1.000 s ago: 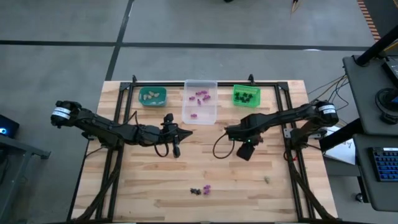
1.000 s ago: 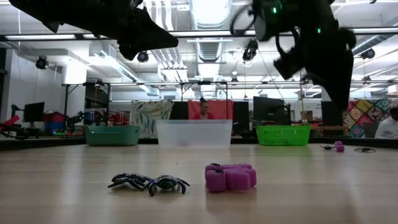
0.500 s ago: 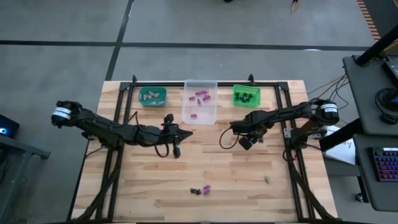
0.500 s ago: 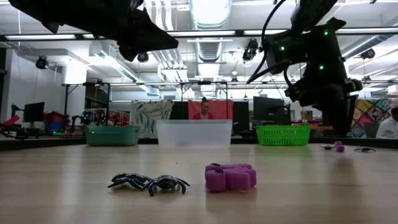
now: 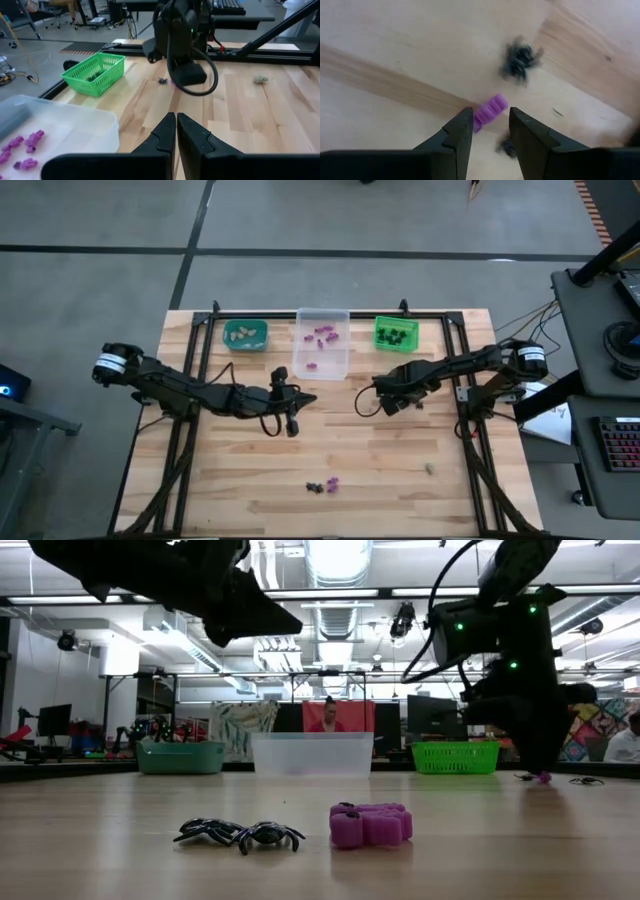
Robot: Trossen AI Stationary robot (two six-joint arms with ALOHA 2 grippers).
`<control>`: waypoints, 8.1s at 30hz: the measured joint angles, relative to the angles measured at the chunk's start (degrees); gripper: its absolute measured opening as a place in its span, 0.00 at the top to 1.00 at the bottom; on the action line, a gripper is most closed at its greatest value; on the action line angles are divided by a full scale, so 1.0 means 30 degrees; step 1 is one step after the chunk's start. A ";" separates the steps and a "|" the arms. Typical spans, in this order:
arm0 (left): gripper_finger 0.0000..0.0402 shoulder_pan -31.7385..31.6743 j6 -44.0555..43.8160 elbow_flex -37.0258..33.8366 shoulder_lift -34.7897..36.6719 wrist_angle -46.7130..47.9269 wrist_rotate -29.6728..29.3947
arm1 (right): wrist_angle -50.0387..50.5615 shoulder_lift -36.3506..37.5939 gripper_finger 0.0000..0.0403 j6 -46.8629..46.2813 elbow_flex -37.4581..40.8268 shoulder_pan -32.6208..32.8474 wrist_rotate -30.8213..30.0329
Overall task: Sort Halloween decoration
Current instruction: Put the violet skeleton toy into the transparent bin, then put the white skull toy into the light blue bin
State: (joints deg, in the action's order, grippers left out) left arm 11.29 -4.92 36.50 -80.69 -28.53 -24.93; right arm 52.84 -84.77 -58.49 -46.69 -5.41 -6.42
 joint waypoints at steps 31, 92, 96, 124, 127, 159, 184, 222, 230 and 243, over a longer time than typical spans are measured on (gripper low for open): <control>1.00 0.0614 0.0821 0.0675 -0.0048 0.0073 -0.0001 | -0.1187 0.1051 0.97 0.1001 0.0348 0.0007 -0.0093; 1.00 0.5246 0.3917 0.0646 0.3817 -0.0393 -0.4495 | -1.6114 -1.0141 0.97 1.9499 -1.2607 -0.5960 0.0703; 1.00 0.5246 0.3910 0.0646 0.3812 -0.0393 -0.4517 | -1.6036 -1.0245 0.97 1.9482 -1.2651 -0.5961 0.0701; 1.00 0.5246 0.3899 0.0646 0.3498 -0.0342 -0.4543 | -1.4868 -1.0071 0.74 1.8763 -1.2679 -0.5960 0.2142; 1.00 0.5246 0.3903 0.0646 0.3498 -0.0342 -0.4546 | -1.4863 -1.0071 0.64 1.8698 -1.2679 -0.5960 0.2137; 1.00 0.5078 0.3305 0.0646 0.2879 -0.1009 -0.4523 | -0.1697 -0.1221 0.54 1.6194 -1.2240 0.1158 0.4690; 1.00 0.4803 0.3480 0.0646 0.2267 -0.2498 -0.4506 | 0.3973 -0.1153 0.54 1.0952 -0.7107 1.1998 0.4658; 1.00 0.4146 0.3473 0.0646 0.2274 -0.2929 -0.4517 | 0.2916 -0.1153 0.60 0.7434 -0.3157 1.7012 0.3922; 1.00 0.4146 0.3473 0.0646 0.2274 -0.2922 -0.4517 | 0.1962 -0.1153 0.60 0.7487 -0.2633 1.7012 0.3929; 1.00 0.4146 0.3471 0.0646 0.2274 -0.2914 -0.4517 | 0.0798 -0.1160 0.60 0.8388 -0.2122 1.7012 0.3877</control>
State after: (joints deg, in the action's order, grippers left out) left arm 23.73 5.49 38.44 -73.87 -37.28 -38.48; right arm 55.23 -88.25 -33.32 -53.06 45.63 5.21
